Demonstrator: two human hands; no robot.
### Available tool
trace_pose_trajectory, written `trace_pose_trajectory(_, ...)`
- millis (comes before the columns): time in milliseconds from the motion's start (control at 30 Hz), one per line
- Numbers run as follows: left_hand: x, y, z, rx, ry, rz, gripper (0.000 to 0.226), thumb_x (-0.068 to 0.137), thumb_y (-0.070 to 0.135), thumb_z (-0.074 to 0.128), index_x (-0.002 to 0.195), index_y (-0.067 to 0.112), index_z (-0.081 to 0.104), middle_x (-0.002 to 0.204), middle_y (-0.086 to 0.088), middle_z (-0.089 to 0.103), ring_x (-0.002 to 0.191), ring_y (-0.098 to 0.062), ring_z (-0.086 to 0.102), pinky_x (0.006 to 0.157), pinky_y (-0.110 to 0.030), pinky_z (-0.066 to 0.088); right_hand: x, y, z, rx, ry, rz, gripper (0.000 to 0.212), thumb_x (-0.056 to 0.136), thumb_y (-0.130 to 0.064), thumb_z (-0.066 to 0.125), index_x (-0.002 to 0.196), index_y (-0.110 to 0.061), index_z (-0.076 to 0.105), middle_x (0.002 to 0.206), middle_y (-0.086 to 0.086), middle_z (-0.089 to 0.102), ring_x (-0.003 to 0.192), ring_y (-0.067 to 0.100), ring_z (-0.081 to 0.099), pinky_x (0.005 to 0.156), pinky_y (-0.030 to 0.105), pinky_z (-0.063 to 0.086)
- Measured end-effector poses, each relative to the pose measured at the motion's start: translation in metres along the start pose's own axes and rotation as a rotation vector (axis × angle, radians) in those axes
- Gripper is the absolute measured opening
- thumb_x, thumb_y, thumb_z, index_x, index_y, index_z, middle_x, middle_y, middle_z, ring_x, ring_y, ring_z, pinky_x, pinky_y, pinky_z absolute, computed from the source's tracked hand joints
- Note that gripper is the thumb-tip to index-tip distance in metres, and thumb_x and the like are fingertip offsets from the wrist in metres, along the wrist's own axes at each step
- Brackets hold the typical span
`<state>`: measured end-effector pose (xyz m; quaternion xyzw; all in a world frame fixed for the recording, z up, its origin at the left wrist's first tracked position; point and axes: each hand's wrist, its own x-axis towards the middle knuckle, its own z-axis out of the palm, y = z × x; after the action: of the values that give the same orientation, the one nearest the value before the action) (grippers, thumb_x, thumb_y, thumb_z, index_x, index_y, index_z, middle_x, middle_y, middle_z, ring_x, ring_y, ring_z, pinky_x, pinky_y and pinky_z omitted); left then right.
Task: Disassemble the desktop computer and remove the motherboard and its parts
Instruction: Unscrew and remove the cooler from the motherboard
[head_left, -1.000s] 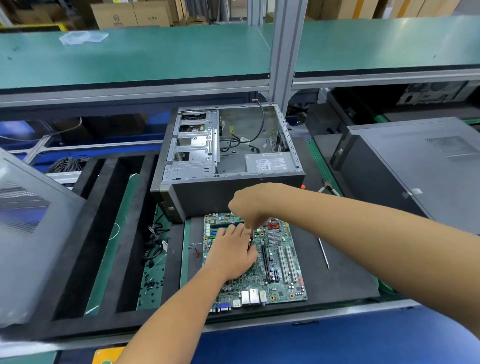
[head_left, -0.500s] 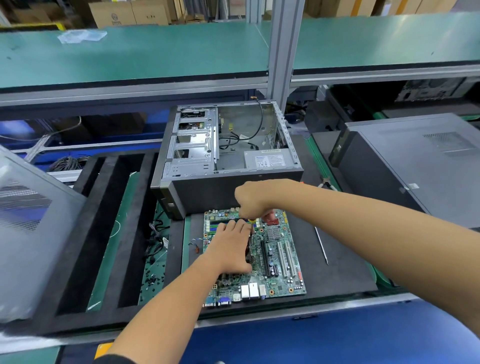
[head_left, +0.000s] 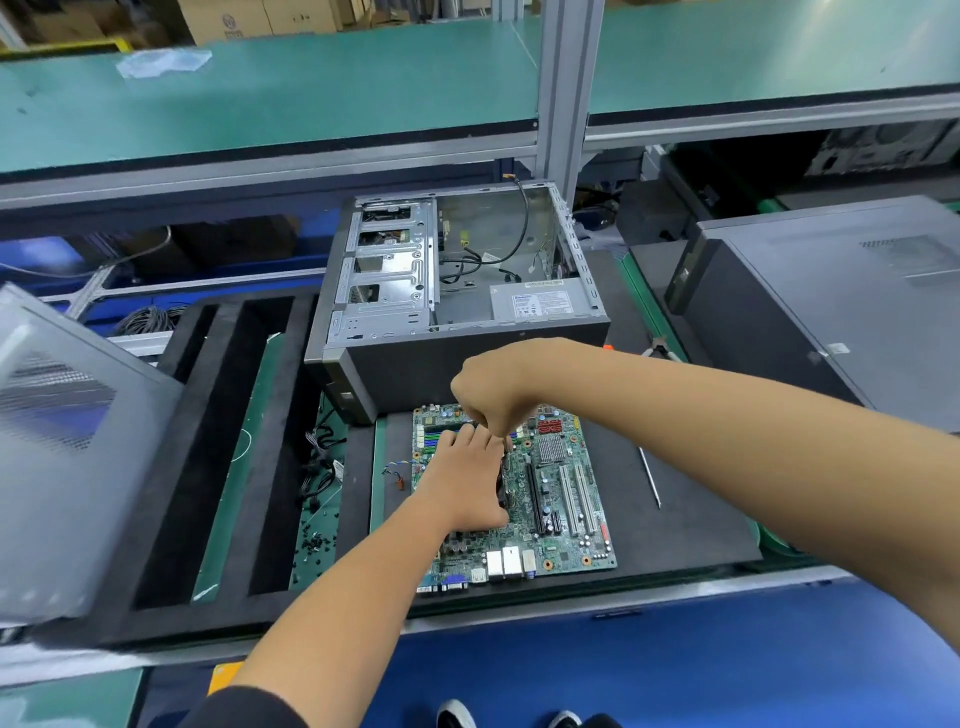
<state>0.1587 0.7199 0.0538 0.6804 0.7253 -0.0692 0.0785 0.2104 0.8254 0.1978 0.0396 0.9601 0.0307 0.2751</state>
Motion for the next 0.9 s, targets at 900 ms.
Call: trace_pose_trajectory(900, 0.001, -0.001, 0.012, 0.022, 0.159, 0.003, 0.071, 0.079, 0.072, 0.042, 0.120, 0.014, 0.048, 0.119, -0.007, 0.049, 0.103, -0.025, 0.039, 0.089, -0.040, 0.031, -0.019, 0.002, 0.021, 0.200, 0.026, 0.009, 0.028, 0.077, -0.017, 0.061, 0.052, -0.012, 0.051, 0.047, 0.003, 0.053, 0.047, 0.018, 0.044, 0.046, 0.024, 0.031)
